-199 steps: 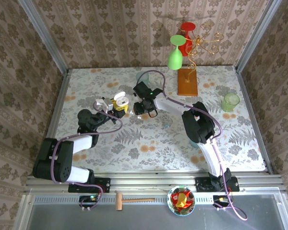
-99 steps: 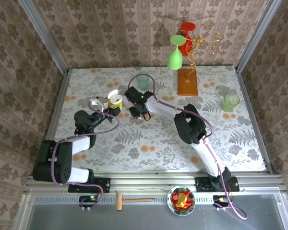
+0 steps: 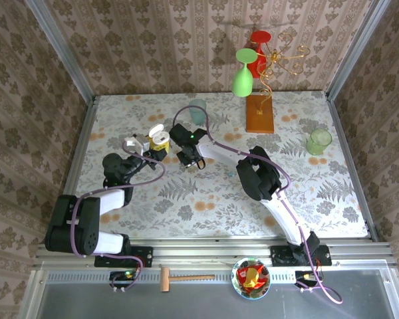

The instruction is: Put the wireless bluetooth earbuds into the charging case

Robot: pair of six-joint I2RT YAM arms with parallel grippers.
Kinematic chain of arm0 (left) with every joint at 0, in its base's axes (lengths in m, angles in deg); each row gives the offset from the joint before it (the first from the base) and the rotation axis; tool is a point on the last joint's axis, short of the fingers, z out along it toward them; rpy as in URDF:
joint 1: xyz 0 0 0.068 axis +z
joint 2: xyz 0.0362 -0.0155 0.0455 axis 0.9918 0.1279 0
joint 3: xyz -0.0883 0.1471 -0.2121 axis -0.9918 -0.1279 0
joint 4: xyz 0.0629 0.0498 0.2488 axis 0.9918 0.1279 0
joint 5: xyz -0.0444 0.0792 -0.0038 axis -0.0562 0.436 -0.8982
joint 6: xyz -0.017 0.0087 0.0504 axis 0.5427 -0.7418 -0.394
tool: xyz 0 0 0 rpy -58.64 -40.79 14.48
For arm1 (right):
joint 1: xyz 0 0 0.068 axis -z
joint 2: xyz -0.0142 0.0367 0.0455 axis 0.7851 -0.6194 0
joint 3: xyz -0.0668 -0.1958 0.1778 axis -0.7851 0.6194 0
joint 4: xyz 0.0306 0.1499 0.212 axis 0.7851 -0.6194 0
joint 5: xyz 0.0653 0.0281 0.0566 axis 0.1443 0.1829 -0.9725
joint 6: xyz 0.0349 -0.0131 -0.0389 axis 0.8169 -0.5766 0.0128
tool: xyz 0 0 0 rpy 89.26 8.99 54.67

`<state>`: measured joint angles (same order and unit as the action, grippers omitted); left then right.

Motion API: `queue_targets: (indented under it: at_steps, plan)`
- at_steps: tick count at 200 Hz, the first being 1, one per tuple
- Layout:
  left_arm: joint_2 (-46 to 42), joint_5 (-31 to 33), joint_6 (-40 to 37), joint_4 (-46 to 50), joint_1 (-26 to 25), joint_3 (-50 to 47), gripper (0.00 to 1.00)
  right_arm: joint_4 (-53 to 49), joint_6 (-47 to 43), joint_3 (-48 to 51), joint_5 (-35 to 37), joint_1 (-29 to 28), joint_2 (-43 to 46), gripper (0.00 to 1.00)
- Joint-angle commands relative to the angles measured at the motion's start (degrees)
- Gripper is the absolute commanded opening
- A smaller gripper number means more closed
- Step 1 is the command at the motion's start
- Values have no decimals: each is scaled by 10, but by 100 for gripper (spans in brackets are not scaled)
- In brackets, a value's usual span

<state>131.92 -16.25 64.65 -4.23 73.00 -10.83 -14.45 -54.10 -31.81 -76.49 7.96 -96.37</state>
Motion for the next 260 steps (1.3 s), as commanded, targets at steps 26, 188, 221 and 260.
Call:
queue_targets:
  at_steps: [26,188,221,260]
  plan:
    - [-13,-9,-6,-14,3,-5,24,6,29,29,-34,17,39,13]
    - [30,-32,-46,-15,-58,36,24,592,474,489,-537,171,387,13]
    - [35,-27,-52,-15,-67,37,24,768,620,546,-571,178,395,12]
    - [37,-24,-57,-15,-75,38,24,807,668,573,-552,178,409,12]
